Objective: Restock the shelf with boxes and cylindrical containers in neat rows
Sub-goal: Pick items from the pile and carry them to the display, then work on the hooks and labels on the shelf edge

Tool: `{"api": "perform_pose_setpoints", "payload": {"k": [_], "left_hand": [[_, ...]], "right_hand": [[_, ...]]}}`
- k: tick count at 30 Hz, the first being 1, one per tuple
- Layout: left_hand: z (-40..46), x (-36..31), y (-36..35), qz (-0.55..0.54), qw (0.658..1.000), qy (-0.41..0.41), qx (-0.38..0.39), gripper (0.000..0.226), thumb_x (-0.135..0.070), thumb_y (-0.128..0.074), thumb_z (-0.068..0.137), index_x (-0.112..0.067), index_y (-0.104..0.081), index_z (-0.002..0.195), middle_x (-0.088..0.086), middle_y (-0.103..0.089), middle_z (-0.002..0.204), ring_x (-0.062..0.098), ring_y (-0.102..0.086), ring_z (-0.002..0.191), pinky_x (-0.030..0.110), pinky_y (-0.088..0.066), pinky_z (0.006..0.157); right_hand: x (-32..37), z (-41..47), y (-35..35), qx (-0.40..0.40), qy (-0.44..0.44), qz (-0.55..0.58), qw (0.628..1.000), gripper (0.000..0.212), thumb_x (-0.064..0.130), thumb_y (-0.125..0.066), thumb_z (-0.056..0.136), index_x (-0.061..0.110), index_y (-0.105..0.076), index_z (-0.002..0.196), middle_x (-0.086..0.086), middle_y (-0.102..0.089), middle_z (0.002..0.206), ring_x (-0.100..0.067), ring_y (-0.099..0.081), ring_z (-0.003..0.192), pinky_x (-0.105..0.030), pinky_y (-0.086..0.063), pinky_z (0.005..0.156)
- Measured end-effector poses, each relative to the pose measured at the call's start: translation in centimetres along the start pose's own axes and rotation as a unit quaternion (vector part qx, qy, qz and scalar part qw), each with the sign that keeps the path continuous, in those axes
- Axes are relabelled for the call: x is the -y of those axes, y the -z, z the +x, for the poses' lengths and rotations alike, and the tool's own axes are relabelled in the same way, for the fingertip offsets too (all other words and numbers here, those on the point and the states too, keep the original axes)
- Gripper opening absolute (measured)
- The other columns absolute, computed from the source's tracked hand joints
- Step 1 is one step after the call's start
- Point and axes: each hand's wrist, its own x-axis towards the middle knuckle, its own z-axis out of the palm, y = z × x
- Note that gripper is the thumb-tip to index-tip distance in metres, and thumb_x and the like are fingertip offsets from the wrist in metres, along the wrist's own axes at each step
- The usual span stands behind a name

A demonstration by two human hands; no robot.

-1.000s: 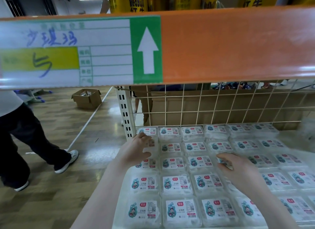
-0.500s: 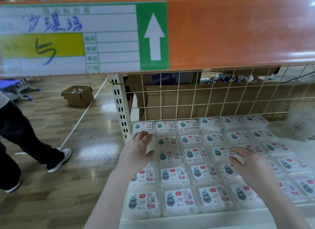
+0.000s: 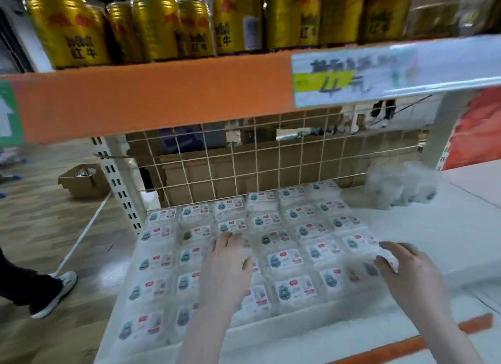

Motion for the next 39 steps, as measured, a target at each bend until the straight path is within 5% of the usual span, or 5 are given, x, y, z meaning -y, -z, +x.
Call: {"api": "perform_pose_setpoints", "payload": {"k": [9, 15, 30, 39], "left_hand": [[-2.2, -21.3, -5.3, -0.057, 0.996, -0.062, 0.020, 0.050, -0.039, -0.048, 0.095, -0.025, -0.035, 0.141, -0.009, -0.033, 0.145, 0.013, -0.030, 0.134, 0.025, -0.029, 0.106], [-3.2, -33.2, -8.7, -0.089, 0.988, -0.112, 0.054, 0.052, -0.037, -0.047, 0.095, -0.024, -0.032, 0.144, -0.007, -0.031, 0.148, 0.013, -0.027, 0.137, 0.028, -0.030, 0.109], [5.4, -52.9, -19.2, -0.120, 0.969, -0.202, 0.070, 0.051, -0.034, -0.049, 0.093, -0.022, -0.036, 0.141, -0.005, -0.036, 0.142, 0.014, -0.028, 0.132, 0.024, -0.026, 0.106], [14.1, -62.9, -23.1, -0.114, 0.965, -0.227, 0.067, 0.050, -0.034, -0.050, 0.093, -0.022, -0.038, 0.140, -0.006, -0.037, 0.142, 0.014, -0.030, 0.132, 0.027, -0.028, 0.105]], "right_hand": [[-16.5, 2.1, 8.8, -0.046, 0.012, -0.057, 0.997, 0.030, 0.004, -0.079, 0.068, 0.006, -0.071, 0.096, -0.013, -0.067, 0.087, -0.037, -0.060, 0.077, -0.041, -0.050, 0.066], [-25.5, 4.3, 14.4, -0.021, -0.007, -0.120, 0.993, 0.018, 0.017, -0.065, 0.080, 0.015, -0.068, 0.098, -0.008, -0.065, 0.098, -0.032, -0.058, 0.088, -0.038, -0.047, 0.072], [-42.5, 14.7, 16.5, -0.104, -0.026, -0.149, 0.983, 0.025, 0.005, -0.081, 0.057, 0.011, -0.067, 0.077, -0.007, -0.064, 0.074, -0.032, -0.060, 0.064, -0.036, -0.050, 0.054], [-51.2, 26.1, 16.7, -0.130, -0.045, -0.175, 0.975, 0.036, 0.009, -0.087, 0.049, 0.010, -0.072, 0.081, -0.007, -0.065, 0.068, -0.030, -0.059, 0.055, -0.033, -0.047, 0.048]]}}
